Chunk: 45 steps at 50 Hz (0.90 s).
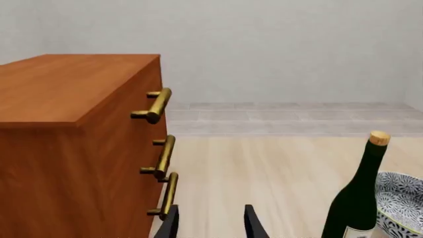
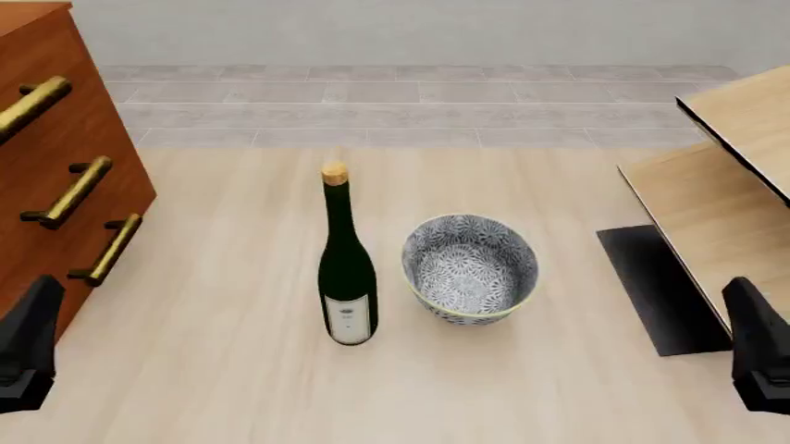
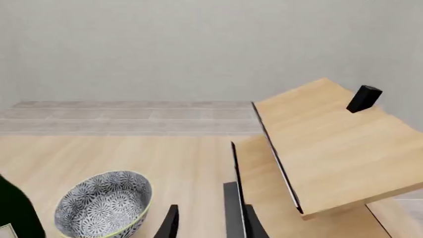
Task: Put the wine bottle on the wine rack.
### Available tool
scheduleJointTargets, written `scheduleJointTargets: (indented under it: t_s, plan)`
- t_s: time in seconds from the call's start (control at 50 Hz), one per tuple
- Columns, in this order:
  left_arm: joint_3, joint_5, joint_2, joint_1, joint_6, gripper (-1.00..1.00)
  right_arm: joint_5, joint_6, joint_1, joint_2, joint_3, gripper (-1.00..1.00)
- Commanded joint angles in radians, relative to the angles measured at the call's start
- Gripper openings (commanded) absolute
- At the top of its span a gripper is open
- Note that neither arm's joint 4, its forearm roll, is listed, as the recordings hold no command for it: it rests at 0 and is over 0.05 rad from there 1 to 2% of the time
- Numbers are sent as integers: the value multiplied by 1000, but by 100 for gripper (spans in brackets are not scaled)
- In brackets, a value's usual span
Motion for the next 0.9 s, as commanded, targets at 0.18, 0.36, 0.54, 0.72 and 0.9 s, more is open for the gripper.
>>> scheduleJointTargets:
  t_s: [0.18,0.36,0.54,0.72,0.9]
  plan:
    - [8,5,0,-7,12,100,-142,-12,80,162,-26,100]
    - [9,17,-1,-12,19,100,-295,-12,137,335,-47,100]
    - [9,17,-1,-11,24,100,-406,-12,194,468,-67,100]
    - [8,36,0,-18,30,100,-501,-9,256,595,-83,100]
    - [9,48,0,-17,41,100,-583,-19,302,704,-96,100]
